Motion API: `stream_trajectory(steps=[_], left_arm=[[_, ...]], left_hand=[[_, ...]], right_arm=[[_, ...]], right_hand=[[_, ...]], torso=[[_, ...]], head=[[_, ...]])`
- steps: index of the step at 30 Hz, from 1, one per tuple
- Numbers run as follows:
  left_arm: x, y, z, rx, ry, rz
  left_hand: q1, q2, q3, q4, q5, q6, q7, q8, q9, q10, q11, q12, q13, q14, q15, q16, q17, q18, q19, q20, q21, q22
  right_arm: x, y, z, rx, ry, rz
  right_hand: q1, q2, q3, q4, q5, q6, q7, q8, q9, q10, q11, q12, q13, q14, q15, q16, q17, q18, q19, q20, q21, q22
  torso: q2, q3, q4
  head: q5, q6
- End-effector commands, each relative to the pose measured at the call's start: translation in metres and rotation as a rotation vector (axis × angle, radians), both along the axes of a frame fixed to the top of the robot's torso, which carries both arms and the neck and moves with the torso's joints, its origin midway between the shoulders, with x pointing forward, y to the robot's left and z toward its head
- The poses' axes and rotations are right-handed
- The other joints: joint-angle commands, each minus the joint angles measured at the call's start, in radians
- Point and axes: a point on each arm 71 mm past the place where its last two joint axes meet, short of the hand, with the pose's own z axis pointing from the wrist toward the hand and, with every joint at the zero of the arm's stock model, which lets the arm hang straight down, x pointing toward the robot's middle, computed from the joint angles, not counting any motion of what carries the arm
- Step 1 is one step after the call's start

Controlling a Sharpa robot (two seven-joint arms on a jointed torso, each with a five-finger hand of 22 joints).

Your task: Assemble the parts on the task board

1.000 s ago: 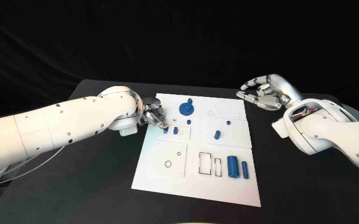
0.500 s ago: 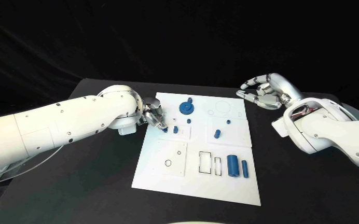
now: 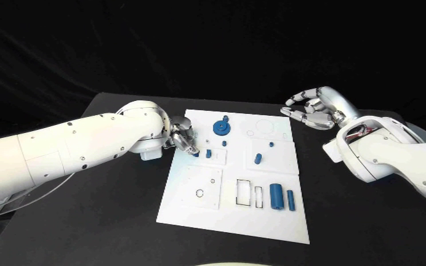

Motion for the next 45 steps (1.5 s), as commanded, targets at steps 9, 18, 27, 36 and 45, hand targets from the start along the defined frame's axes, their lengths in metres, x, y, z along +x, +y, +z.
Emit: stream_trajectory(steps=[9, 18, 27, 36, 45], left_arm=[[-0.002, -0.007, -0.003, 0.022, 0.026, -0.023], [-0.002, -0.011, -0.005, 0.049, 0.048, -0.029], [0.000, -0.014, -0.008, 0.063, 0.047, -0.026], [0.001, -0.015, -0.008, 0.068, 0.035, -0.017], [0.002, -0.015, -0.008, 0.062, 0.032, -0.012]], left_hand=[[0.003, 0.009, 0.196, -0.203, 0.006, 0.007, 0.000, 0.006, 0.000, 0.009, -0.003, 0.002, 0.006, 0.104, -0.009, 0.006, 0.264, -0.006, 0.021, -0.004, 0.005, 0.143], [-0.026, 0.007, 0.172, -0.198, 0.032, 0.019, -0.006, 0.009, 0.004, 0.030, -0.006, 0.015, 0.021, 0.104, -0.011, 0.006, 0.264, -0.008, 0.028, -0.004, 0.010, 0.153], [-0.034, 0.011, 0.162, -0.195, 0.032, 0.023, -0.010, 0.013, 0.007, 0.039, -0.009, 0.022, 0.029, 0.104, -0.012, 0.006, 0.264, -0.010, 0.032, -0.005, 0.013, 0.159], [-0.047, 0.014, 0.147, -0.190, 0.030, 0.027, -0.015, 0.016, 0.010, 0.050, -0.013, 0.027, 0.035, 0.104, -0.015, 0.006, 0.264, -0.010, 0.034, -0.005, 0.014, 0.161], [-0.092, 0.019, 0.072, -0.152, 0.011, 0.028, -0.031, 0.014, 0.011, 0.058, -0.024, 0.025, 0.034, 0.104, -0.024, 0.006, 0.264, -0.010, 0.034, -0.008, 0.013, 0.161]], right_arm=[[-0.001, 0.001, 0.001, -0.001, -0.008, 0.008], [-0.002, 0.001, 0.001, -0.001, -0.007, 0.008], [-0.002, 0.001, 0.001, 0.000, -0.007, 0.009], [-0.002, 0.001, 0.001, 0.000, -0.008, 0.009], [-0.002, 0.001, 0.001, 0.000, -0.009, 0.009]], right_hand=[[-0.008, 0.005, -0.004, 0.000, 0.004, 0.004, -0.001, 0.003, 0.002, 0.000, -0.006, -0.002, 0.105, 0.088, -0.007, -0.003, 0.196, 0.003, 0.065, -0.004, -0.006, 0.223], [-0.008, 0.005, -0.004, 0.000, 0.004, 0.004, -0.001, 0.003, 0.002, 0.000, -0.006, -0.002, 0.105, 0.088, -0.007, -0.003, 0.196, 0.003, 0.065, -0.004, -0.006, 0.223], [-0.009, 0.006, -0.005, 0.000, 0.006, 0.004, -0.001, 0.004, 0.002, -0.001, -0.006, -0.003, 0.104, 0.088, -0.007, -0.004, 0.195, 0.003, 0.065, -0.005, -0.006, 0.222], [-0.009, 0.006, -0.005, 0.000, 0.006, 0.004, -0.001, 0.004, 0.002, -0.001, -0.006, -0.003, 0.104, 0.088, -0.007, -0.004, 0.195, 0.003, 0.065, -0.005, -0.006, 0.222], [-0.009, 0.006, -0.005, 0.000, 0.006, 0.004, -0.001, 0.004, 0.002, -0.001, -0.006, -0.003, 0.104, 0.088, -0.007, -0.004, 0.195, 0.003, 0.065, -0.005, -0.006, 0.222]], torso=[[0.000, 0.0010, -0.0004], [0.001, 0.0004, -0.0014], [0.001, 0.0000, -0.0009], [-0.001, -0.0003, 0.0005], [-0.001, -0.0003, 0.0003]], head=[[-0.001, 0.000], [-0.003, 0.000], [-0.006, -0.004], [-0.007, -0.006], [-0.007, -0.005]])
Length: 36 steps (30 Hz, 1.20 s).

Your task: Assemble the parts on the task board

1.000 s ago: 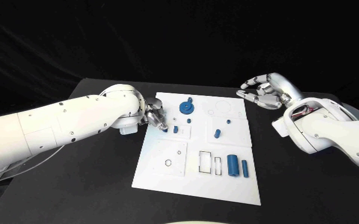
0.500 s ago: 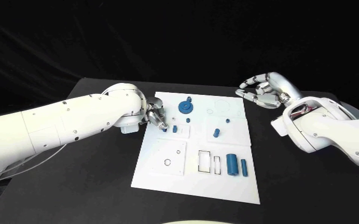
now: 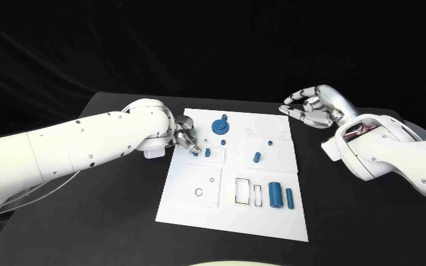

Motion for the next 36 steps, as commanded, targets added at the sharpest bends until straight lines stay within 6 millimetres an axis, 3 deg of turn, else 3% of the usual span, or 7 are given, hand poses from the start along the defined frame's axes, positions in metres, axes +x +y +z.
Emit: stream_trajectory(steps=[1, 2, 6, 14, 22, 36], left_arm=[[-0.0029, -0.0019, -0.0053, 0.009, 0.025, -0.011], [-0.0028, -0.0018, -0.0053, 0.008, 0.025, -0.010], [-0.0024, -0.0013, -0.0052, 0.007, 0.022, -0.005], [-0.0013, 0.0003, -0.0047, 0.003, 0.014, 0.006], [-0.0002, 0.0012, -0.0035, -0.008, -0.001, 0.020], [-0.0007, 0.0052, -0.0005, -0.034, -0.023, 0.037]], left_hand=[[-0.012, 0.001, 0.060, -0.073, -0.004, 0.002, -0.011, -0.004, -0.004, 0.006, -0.005, 0.002, 0.000, 0.104, -0.010, 0.006, 0.263, -0.010, 0.030, -0.004, 0.002, 0.161], [-0.012, 0.001, 0.060, -0.073, -0.004, 0.002, -0.011, -0.004, -0.004, 0.006, -0.005, 0.002, 0.000, 0.104, -0.010, 0.006, 0.263, -0.010, 0.030, -0.004, 0.002, 0.161], [-0.050, 0.005, -0.026, -0.015, -0.018, 0.018, -0.015, -0.015, -0.016, 0.006, -0.008, 0.004, 0.004, 0.104, -0.013, 0.006, 0.263, -0.010, 0.030, -0.007, 0.001, 0.161], [-0.062, 0.013, -0.088, 0.031, -0.017, 0.027, -0.014, -0.026, -0.026, 0.004, -0.007, 0.003, 0.004, 0.104, -0.013, 0.006, 0.263, -0.010, 0.030, -0.009, 0.000, 0.161], [-0.098, 0.005, -0.197, 0.112, -0.019, 0.038, -0.011, -0.037, -0.035, 0.003, -0.004, 0.003, 0.006, 0.104, -0.011, 0.006, 0.263, -0.010, 0.030, -0.009, -0.001, 0.160], [-0.120, 0.018, -0.234, 0.116, -0.024, 0.040, -0.009, -0.044, -0.039, 0.002, -0.003, 0.002, 0.006, 0.104, -0.010, 0.006, 0.263, -0.009, 0.029, -0.010, -0.002, 0.159]], right_arm=[[-0.0003, 0.0008, 0.0004, -0.002, -0.009, 0.007], [-0.0003, 0.0007, 0.0004, -0.002, -0.009, 0.006], [-0.0003, 0.0006, 0.0005, -0.002, -0.010, 0.006], [-0.0002, 0.0001, 0.0006, -0.001, -0.012, 0.004], [0.0001, 0.0001, 0.0006, -0.001, -0.013, 0.003], [0.0000, -0.0004, 0.0004, -0.001, -0.014, 0.001]], right_hand=[[-0.005, 0.002, -0.005, 0.000, 0.006, 0.004, -0.001, 0.004, 0.001, -0.001, -0.006, -0.003, 0.104, 0.088, -0.007, -0.004, 0.195, 0.003, 0.065, -0.005, -0.006, 0.222], [-0.005, 0.002, -0.005, 0.000, 0.006, 0.004, -0.001, 0.004, 0.001, -0.001, -0.006, -0.003, 0.104, 0.088, -0.007, -0.004, 0.195, 0.003, 0.065, -0.005, -0.006, 0.222], [-0.006, 0.002, -0.005, 0.000, 0.007, 0.004, -0.001, 0.004, 0.001, -0.002, -0.006, -0.004, 0.103, 0.087, -0.008, -0.004, 0.193, 0.003, 0.064, -0.005, -0.007, 0.221], [-0.006, 0.002, -0.005, 0.000, 0.007, 0.004, -0.001, 0.004, 0.001, -0.002, -0.006, -0.004, 0.103, 0.087, -0.008, -0.004, 0.193, 0.003, 0.064, -0.005, -0.007, 0.221], [-0.007, 0.002, -0.006, 0.000, 0.008, 0.003, -0.001, 0.003, 0.001, -0.003, -0.006, -0.005, 0.102, 0.087, -0.008, -0.005, 0.193, 0.004, 0.063, -0.005, -0.009, 0.220], [-0.007, 0.002, -0.006, 0.000, 0.008, 0.003, -0.001, 0.003, 0.001, -0.003, -0.006, -0.005, 0.102, 0.087, -0.008, -0.005, 0.193, 0.004, 0.063, -0.005, -0.009, 0.220]], torso=[[0.000, 0.0004, 0.0000], [0.000, 0.0004, 0.0000], [0.000, 0.0010, -0.0004], [0.002, 0.0006, -0.0011], [0.001, 0.0005, -0.0006], [0.001, 0.0002, -0.0010]], head=[[0.000, 0.000], [0.000, 0.000], [0.000, 0.002], [0.000, 0.004], [-0.001, 0.005], [-0.003, 0.008]])
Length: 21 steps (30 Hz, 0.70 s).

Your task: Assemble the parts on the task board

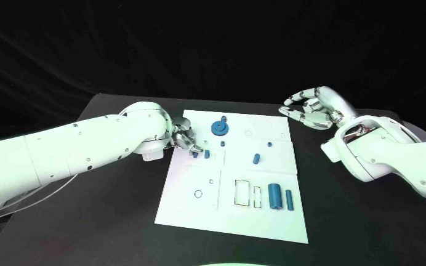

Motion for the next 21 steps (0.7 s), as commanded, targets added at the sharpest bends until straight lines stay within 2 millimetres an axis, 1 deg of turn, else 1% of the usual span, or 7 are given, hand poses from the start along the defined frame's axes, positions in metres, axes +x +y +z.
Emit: stream_trajectory(steps=[1, 9, 13, 14, 15, 20, 21], left_arm=[[-0.001, -0.002, 0.001, -0.024, -0.008, 0.005], [0.000, -0.002, 0.010, -0.089, -0.059, 0.017], [0.002, -0.003, 0.019, -0.188, -0.118, 0.032], [0.002, -0.004, 0.021, -0.215, -0.135, 0.036], [0.002, -0.005, 0.023, -0.251, -0.158, 0.039], [0.004, -0.010, 0.034, -0.369, -0.262, 0.029], [0.003, -0.011, 0.036, -0.380, -0.279, 0.019]], left_hand=[[-0.009, 0.001, -0.007, 0.000, -0.007, 0.000, 0.004, 0.001, 0.001, -0.005, 0.004, 0.002, -0.001, 0.104, -0.003, 0.006, 0.263, -0.009, 0.025, -0.006, -0.002, 0.159], [-0.011, 0.006, -0.024, -0.001, -0.005, -0.016, 0.009, -0.006, 0.000, -0.026, 0.008, -0.024, -0.031, 0.104, -0.002, 0.006, 0.263, -0.005, 0.013, -0.007, -0.012, 0.143], [0.000, 0.014, -0.042, -0.001, -0.002, -0.054, 0.023, -0.012, 0.004, -0.079, 0.020, -0.091, -0.112, 0.101, 0.007, 0.001, 0.252, 0.006, -0.017, -0.004, -0.038, 0.102], [0.010, 0.014, -0.045, -0.001, 0.001, -0.085, 0.035, -0.021, 0.004, -0.134, 0.029, -0.160, -0.189, 0.089, 0.014, -0.017, 0.218, 0.017, -0.053, -0.002, -0.067, 0.057], [0.026, 0.015, -0.053, -0.003, 0.001, -0.133, 0.058, -0.031, 0.002, -0.229, 0.054, -0.265, -0.304, 0.073, 0.033, -0.040, 0.177, 0.029, -0.097, 0.013, -0.105, 0.003], [0.082, 0.011, -0.073, -0.002, 0.003, -0.227, 0.103, -0.045, -0.013, -0.356, 0.097, -0.329, -0.347, -0.044, 0.075, -0.187, -0.046, 0.087, -0.290, 0.053, -0.296, -0.240], [0.113, 0.006, -0.073, -0.002, 0.003, -0.253, 0.116, -0.050, -0.020, -0.396, 0.109, -0.354, -0.366, -0.094, 0.086, -0.245, -0.125, 0.102, -0.348, 0.063, -0.362, -0.315]], right_arm=[[0.000, 0.001, 0.000, -0.002, -0.010, 0.006], [0.000, 0.000, 0.000, -0.002, -0.010, 0.005], [0.000, 0.000, 0.000, -0.002, -0.010, 0.004], [0.000, -0.001, 0.000, -0.002, -0.010, 0.003], [0.000, -0.001, 0.000, -0.002, -0.011, 0.003], [0.000, -0.001, 0.000, -0.002, -0.011, 0.001], [0.000, -0.001, 0.000, -0.002, -0.011, 0.001]], right_hand=[[-0.007, 0.002, -0.006, 0.000, 0.004, 0.003, -0.001, 0.003, 0.001, -0.003, -0.006, -0.005, 0.101, 0.087, -0.008, -0.005, 0.193, 0.004, 0.063, -0.005, -0.005, 0.221], [-0.007, 0.002, -0.006, 0.000, 0.004, 0.003, -0.001, 0.003, 0.001, -0.003, -0.006, -0.005, 0.101, 0.087, -0.008, -0.005, 0.193, 0.004, 0.063, -0.005, -0.005, 0.221], [-0.007, 0.002, -0.006, 0.000, 0.004, 0.003, -0.001, 0.003, 0.001, -0.003, -0.006, -0.005, 0.101, 0.087, -0.008, -0.005, 0.193, 0.004, 0.063, -0.005, -0.005, 0.221], [-0.008, 0.002, -0.006, 0.000, 0.004, 0.003, -0.001, 0.003, 0.001, -0.003, -0.006, -0.005, 0.101, 0.087, -0.008, -0.005, 0.193, 0.004, 0.063, -0.005, -0.006, 0.220], [-0.009, 0.002, -0.007, 0.000, 0.004, 0.002, -0.001, 0.003, 0.001, -0.003, -0.006, -0.005, 0.101, 0.087, -0.008, -0.005, 0.192, 0.004, 0.062, -0.005, -0.007, 0.219], [-0.009, 0.002, -0.007, 0.000, 0.004, 0.002, -0.001, 0.003, 0.001, -0.003, -0.006, -0.005, 0.101, 0.087, -0.008, -0.005, 0.192, 0.004, 0.062, -0.005, -0.007, 0.219], [-0.009, 0.002, -0.007, 0.000, 0.004, 0.002, -0.001, 0.003, 0.001, -0.003, -0.006, -0.005, 0.101, 0.087, -0.008, -0.005, 0.192, 0.004, 0.062, -0.005, -0.007, 0.219]], torso=[[0.000, 0.0002, 0.0004], [0.000, -0.0001, 0.0003], [-0.002, 0.0011, 0.0011], [-0.002, 0.0012, 0.0017], [-0.002, 0.0010, 0.0018], [-0.002, 0.0004, 0.0019], [-0.002, 0.0004, 0.0019]], head=[[-0.001, 0.001], [-0.004, 0.002], [-0.004, 0.001], [-0.005, 0.001], [-0.005, 0.002], [-0.008, 0.005], [-0.008, 0.005]])
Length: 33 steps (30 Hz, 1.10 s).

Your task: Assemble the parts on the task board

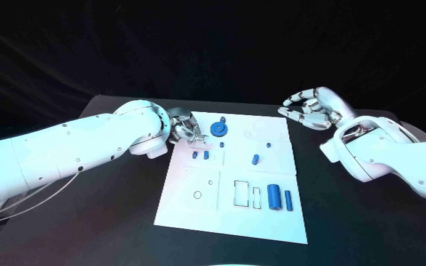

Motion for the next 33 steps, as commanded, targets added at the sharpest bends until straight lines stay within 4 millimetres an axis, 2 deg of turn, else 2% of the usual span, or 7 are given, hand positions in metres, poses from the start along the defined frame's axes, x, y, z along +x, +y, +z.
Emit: stream_trajectory(steps=[1, 3, 4, 10, 15, 24, 33], left_arm=[[0.002, -0.009, 0.014, -0.158, -0.143, -0.024], [0.000, -0.014, 0.016, -0.165, -0.184, -0.062], [-0.001, -0.017, 0.017, -0.165, -0.202, -0.081], [-0.006, -0.037, 0.017, -0.139, -0.334, -0.231], [-0.008, -0.050, 0.011, -0.064, -0.417, -0.336], [-0.003, -0.060, -0.009, 0.040, -0.455, -0.399], [0.000, -0.066, -0.019, 0.104, -0.437, -0.412]], left_hand=[[0.043, -0.005, -0.006, -0.001, 0.006, -0.033, 0.017, -0.008, -0.010, -0.049, 0.016, -0.031, -0.026, -0.051, 0.014, -0.062, -0.076, 0.021, -0.059, 0.015, -0.072, -0.079], [0.100, -0.011, 0.003, -0.015, 0.007, -0.040, 0.023, -0.005, -0.016, -0.075, 0.022, -0.048, -0.043, -0.067, 0.019, -0.081, -0.104, 0.024, -0.067, 0.022, -0.091, -0.096], [0.160, -0.010, 0.021, -0.031, 0.007, -0.043, 0.026, -0.003, -0.023, -0.098, 0.026, -0.065, -0.060, -0.097, 0.023, -0.113, -0.147, 0.027, -0.075, 0.025, -0.106, -0.110], [0.278, -0.027, 0.063, -0.069, 0.000, -0.055, 0.033, -0.014, -0.060, -0.157, 0.038, -0.121, -0.119, -0.174, 0.036, -0.175, -0.240, 0.042, -0.147, 0.037, -0.179, -0.186], [0.304, -0.052, 0.066, -0.074, -0.003, -0.071, 0.033, -0.044, -0.106, -0.194, 0.045, -0.173, -0.175, -0.224, 0.044, -0.206, -0.303, 0.048, -0.176, 0.046, -0.201, -0.204], [0.326, -0.054, 0.057, -0.080, -0.002, -0.047, 0.021, -0.074, -0.163, -0.194, 0.051, -0.223, -0.244, -0.211, 0.045, -0.180, -0.319, 0.035, -0.129, 0.050, -0.144, -0.135], [0.330, -0.055, 0.043, -0.081, -0.002, -0.043, 0.015, -0.092, -0.194, -0.209, 0.052, -0.254, -0.286, -0.199, 0.046, -0.156, -0.329, 0.027, -0.097, 0.050, -0.102, -0.087]], right_arm=[[0.000, 0.000, 0.000, -0.002, -0.010, 0.005], [0.000, 0.000, 0.000, -0.002, -0.010, 0.004], [0.000, 0.000, 0.000, -0.003, -0.010, 0.004], [0.000, 0.001, 0.000, -0.003, -0.010, 0.007], [0.000, 0.001, 0.000, -0.003, -0.010, 0.009], [0.000, 0.002, 0.000, -0.002, -0.009, 0.012], [0.000, 0.002, 0.000, -0.001, -0.009, 0.013]], right_hand=[[-0.009, 0.002, -0.007, 0.000, 0.004, 0.002, -0.001, 0.003, 0.001, -0.003, -0.006, -0.005, 0.101, 0.087, -0.008, -0.005, 0.192, 0.004, 0.062, -0.005, -0.007, 0.219], [-0.010, 0.003, -0.007, 0.000, 0.004, 0.002, -0.001, 0.003, 0.001, -0.004, -0.006, -0.006, 0.100, 0.087, -0.008, -0.006, 0.191, 0.005, 0.061, -0.005, -0.008, 0.218], [-0.010, 0.003, -0.007, 0.000, 0.004, 0.002, -0.001, 0.003, 0.001, -0.004, -0.006, -0.006, 0.100, 0.087, -0.008, -0.006, 0.191, 0.005, 0.061, -0.005, -0.008, 0.218], [-0.010, 0.003, -0.007, 0.000, 0.005, 0.002, -0.001, 0.002, 0.001, -0.004, -0.006, -0.006, 0.100, 0.086, -0.008, -0.006, 0.190, 0.005, 0.060, -0.005, -0.010, 0.217], [-0.010, 0.003, -0.007, 0.000, 0.005, 0.002, -0.001, 0.002, 0.001, -0.005, -0.006, -0.007, 0.099, 0.086, -0.008, -0.007, 0.188, 0.006, 0.059, -0.005, -0.012, 0.216], [-0.010, 0.003, -0.007, 0.000, 0.005, 0.002, -0.001, 0.002, 0.001, -0.007, -0.006, -0.010, 0.097, 0.086, -0.008, -0.007, 0.187, 0.006, 0.058, -0.005, -0.014, 0.215], [-0.010, 0.003, -0.007, 0.000, 0.005, 0.001, -0.001, 0.002, 0.001, -0.009, -0.006, -0.011, 0.095, 0.085, -0.008, -0.007, 0.186, 0.006, 0.057, -0.005, -0.015, 0.214]], torso=[[0.000, -0.0002, 0.0004], [0.000, -0.0003, 0.0009], [0.000, -0.0003, 0.0010], [0.000, -0.0015, 0.0004], [0.000, -0.0013, -0.0010], [0.004, -0.0015, -0.0029], [0.005, -0.0010, -0.0027]], head=[[-0.001, 0.001], [-0.004, 0.004], [-0.005, 0.004], [-0.008, 0.006], [-0.009, 0.009], [-0.014, 0.011], [-0.017, 0.008]])
